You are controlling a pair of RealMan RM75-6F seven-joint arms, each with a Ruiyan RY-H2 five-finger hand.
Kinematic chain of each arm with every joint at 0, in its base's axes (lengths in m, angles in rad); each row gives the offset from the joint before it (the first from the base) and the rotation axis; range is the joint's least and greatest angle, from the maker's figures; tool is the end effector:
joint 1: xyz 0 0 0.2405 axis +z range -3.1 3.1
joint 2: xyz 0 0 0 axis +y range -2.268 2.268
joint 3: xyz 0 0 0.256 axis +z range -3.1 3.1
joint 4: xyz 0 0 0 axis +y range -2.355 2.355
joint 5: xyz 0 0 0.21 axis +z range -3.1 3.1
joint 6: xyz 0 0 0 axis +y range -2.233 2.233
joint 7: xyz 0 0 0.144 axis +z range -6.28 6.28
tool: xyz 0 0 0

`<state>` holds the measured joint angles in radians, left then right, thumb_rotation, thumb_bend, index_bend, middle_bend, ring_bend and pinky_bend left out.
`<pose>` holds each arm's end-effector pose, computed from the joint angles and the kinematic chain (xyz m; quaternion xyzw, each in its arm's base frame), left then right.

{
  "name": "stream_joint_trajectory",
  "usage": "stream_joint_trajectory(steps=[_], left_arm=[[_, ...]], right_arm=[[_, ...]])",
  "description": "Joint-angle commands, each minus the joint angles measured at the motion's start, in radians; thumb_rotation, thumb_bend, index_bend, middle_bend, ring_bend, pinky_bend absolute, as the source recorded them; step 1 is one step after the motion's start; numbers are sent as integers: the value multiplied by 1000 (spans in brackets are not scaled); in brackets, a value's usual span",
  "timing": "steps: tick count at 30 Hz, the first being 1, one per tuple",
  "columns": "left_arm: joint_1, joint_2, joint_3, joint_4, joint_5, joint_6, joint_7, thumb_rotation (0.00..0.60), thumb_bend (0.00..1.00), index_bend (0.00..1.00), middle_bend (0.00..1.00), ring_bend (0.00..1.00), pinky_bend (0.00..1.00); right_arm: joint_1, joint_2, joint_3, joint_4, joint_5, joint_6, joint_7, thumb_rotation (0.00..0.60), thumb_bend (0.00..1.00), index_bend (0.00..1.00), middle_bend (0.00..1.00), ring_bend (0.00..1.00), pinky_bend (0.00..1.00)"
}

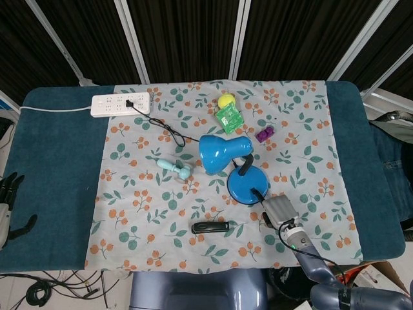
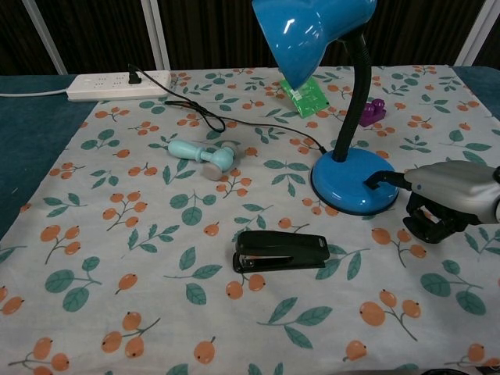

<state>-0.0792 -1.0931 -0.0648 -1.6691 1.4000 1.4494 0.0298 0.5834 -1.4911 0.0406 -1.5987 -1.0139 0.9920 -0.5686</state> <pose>-0.3164 0.1810 0.1645 -0.5671 -0.4185 -0.3659 0.6078 -0.2154 -0.2788 -0.0198 0.7665 -0.3995 0.2392 0.4424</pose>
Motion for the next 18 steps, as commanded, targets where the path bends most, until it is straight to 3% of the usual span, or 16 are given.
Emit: stream_joint_trajectory(steps=[1, 10, 14, 18], left_arm=[[0, 0, 0, 0, 0, 0, 0, 600, 301, 0, 0, 0, 71], [0, 0, 0, -1, 1, 0, -1, 600, 301, 0, 0, 0, 71], [0, 1, 0, 0, 2, 1, -2, 600, 302, 0, 0, 0, 71], [0, 0, 1, -1, 3, 0, -1, 600, 301, 0, 0, 0, 71]], right_arm=[[3, 1, 1, -1, 4, -1, -4, 600, 551, 102, 766, 813, 731], [-3, 26, 29, -41, -40, 57, 19, 600, 551, 64, 708, 765, 707], [-23, 60, 41, -78, -79, 114, 43, 600, 534, 37, 534, 635, 495], [-61, 128, 42, -154, -116, 190, 57, 600, 380, 17, 346, 439, 291]])
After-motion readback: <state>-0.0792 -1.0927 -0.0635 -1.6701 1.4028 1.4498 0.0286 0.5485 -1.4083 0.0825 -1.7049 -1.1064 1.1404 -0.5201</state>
